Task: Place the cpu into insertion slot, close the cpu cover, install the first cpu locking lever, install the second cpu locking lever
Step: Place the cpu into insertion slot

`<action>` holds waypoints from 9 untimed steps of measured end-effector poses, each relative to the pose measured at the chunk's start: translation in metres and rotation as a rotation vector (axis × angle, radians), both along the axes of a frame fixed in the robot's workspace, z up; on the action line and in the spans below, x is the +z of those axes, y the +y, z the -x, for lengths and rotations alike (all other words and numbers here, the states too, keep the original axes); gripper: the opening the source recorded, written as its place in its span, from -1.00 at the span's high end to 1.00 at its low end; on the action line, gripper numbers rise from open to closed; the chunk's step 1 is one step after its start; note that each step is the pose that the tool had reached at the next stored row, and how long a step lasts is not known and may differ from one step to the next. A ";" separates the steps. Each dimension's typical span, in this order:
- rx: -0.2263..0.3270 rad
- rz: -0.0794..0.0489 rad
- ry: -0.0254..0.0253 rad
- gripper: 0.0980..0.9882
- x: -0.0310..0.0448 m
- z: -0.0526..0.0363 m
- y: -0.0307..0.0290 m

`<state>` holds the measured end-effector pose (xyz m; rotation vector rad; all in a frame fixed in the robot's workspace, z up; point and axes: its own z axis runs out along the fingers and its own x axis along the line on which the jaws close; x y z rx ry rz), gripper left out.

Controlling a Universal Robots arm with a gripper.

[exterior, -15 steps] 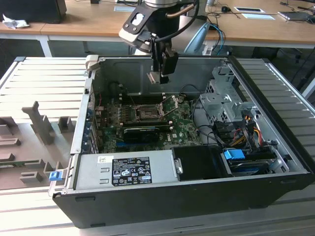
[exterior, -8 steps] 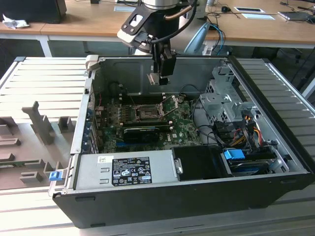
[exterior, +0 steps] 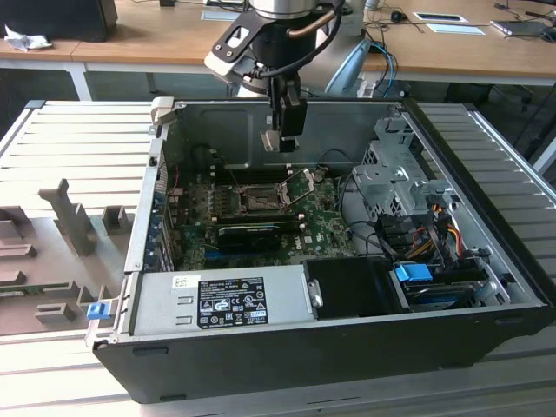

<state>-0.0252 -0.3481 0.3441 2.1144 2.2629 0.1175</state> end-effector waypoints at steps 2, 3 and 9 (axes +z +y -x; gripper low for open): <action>0.000 0.000 0.0002 0.03 -0.0048 0.0000 0.0000; -0.001 0.000 0.0005 0.03 -0.0059 0.0000 0.0000; -0.002 0.000 0.0008 0.03 -0.0126 0.0001 0.0000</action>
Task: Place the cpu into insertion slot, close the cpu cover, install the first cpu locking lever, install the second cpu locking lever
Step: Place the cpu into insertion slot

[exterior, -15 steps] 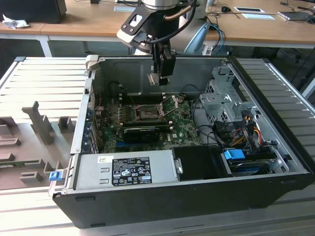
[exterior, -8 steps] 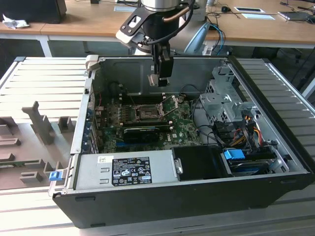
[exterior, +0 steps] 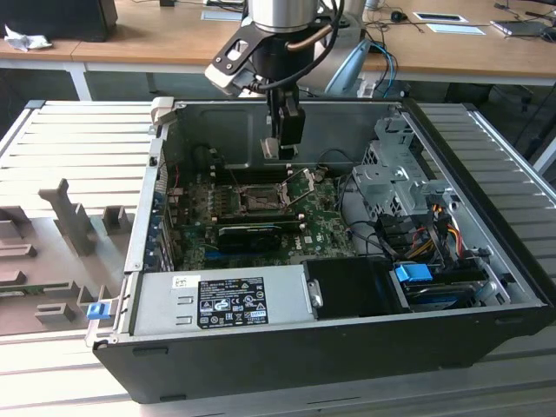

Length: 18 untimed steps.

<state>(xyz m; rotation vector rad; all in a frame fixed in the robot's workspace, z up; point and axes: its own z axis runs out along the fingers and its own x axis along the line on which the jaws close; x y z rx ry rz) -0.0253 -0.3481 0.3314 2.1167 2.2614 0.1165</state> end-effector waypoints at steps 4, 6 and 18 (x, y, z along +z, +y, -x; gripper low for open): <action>-0.002 0.000 -0.0001 0.03 -0.0065 0.0015 0.0000; -0.010 0.000 0.0001 0.03 -0.0100 0.0029 0.0001; -0.041 0.000 0.0000 0.03 -0.0413 0.0052 0.0003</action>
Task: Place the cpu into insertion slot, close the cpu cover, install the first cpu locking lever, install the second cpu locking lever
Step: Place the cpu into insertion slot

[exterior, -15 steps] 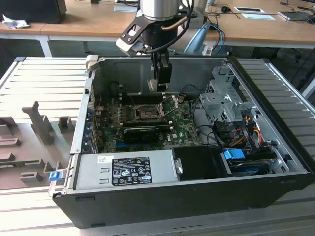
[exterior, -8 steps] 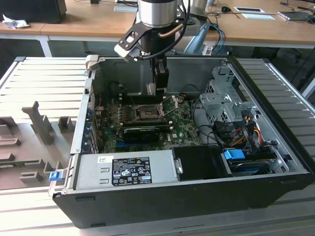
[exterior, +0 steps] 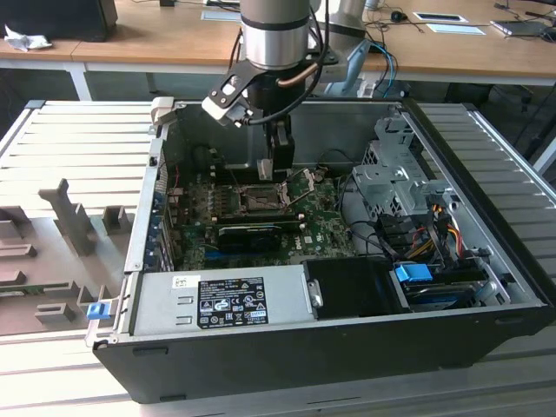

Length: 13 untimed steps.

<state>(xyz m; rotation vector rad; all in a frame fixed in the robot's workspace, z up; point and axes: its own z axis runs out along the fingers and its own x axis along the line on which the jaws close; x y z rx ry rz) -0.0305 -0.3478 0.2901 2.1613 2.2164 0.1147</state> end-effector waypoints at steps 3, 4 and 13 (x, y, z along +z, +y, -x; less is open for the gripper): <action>0.000 0.000 0.0000 0.03 -0.0064 0.0001 0.0000; 0.000 0.000 0.0000 0.03 -0.0080 0.0003 0.0000; 0.000 0.000 0.0000 0.03 -0.0301 0.0052 0.0009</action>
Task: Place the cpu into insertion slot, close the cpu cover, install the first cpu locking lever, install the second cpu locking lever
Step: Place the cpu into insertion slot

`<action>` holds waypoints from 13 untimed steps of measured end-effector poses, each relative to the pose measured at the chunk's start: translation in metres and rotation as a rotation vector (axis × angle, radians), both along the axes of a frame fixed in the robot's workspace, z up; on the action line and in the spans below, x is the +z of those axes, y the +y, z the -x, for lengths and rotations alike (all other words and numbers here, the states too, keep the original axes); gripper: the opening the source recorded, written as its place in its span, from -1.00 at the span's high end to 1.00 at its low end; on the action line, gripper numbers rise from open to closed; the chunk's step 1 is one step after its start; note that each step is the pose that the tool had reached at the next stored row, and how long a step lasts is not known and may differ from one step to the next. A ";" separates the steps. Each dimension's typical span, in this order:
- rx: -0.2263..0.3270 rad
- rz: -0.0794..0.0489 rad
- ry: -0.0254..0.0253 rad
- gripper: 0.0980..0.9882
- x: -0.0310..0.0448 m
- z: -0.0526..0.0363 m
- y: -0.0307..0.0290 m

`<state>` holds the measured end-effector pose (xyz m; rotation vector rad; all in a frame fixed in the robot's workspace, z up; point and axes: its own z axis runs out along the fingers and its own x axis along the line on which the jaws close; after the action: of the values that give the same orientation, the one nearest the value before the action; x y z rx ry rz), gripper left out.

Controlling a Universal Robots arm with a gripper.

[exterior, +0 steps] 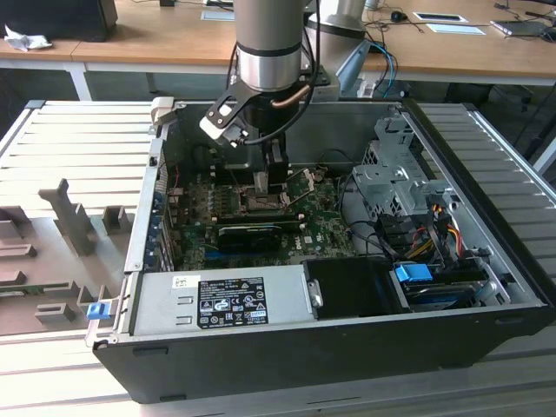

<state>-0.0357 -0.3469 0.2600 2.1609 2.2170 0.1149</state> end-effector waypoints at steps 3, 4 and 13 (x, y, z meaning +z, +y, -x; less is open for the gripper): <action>0.000 -0.002 -0.0001 0.03 -0.0048 0.0001 0.0020; 0.000 -0.002 0.0000 0.03 -0.0055 0.0001 0.0024; 0.000 -0.002 -0.0002 0.03 -0.0108 0.0006 0.0026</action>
<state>-0.0363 -0.3443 0.2492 2.1622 2.2176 0.1177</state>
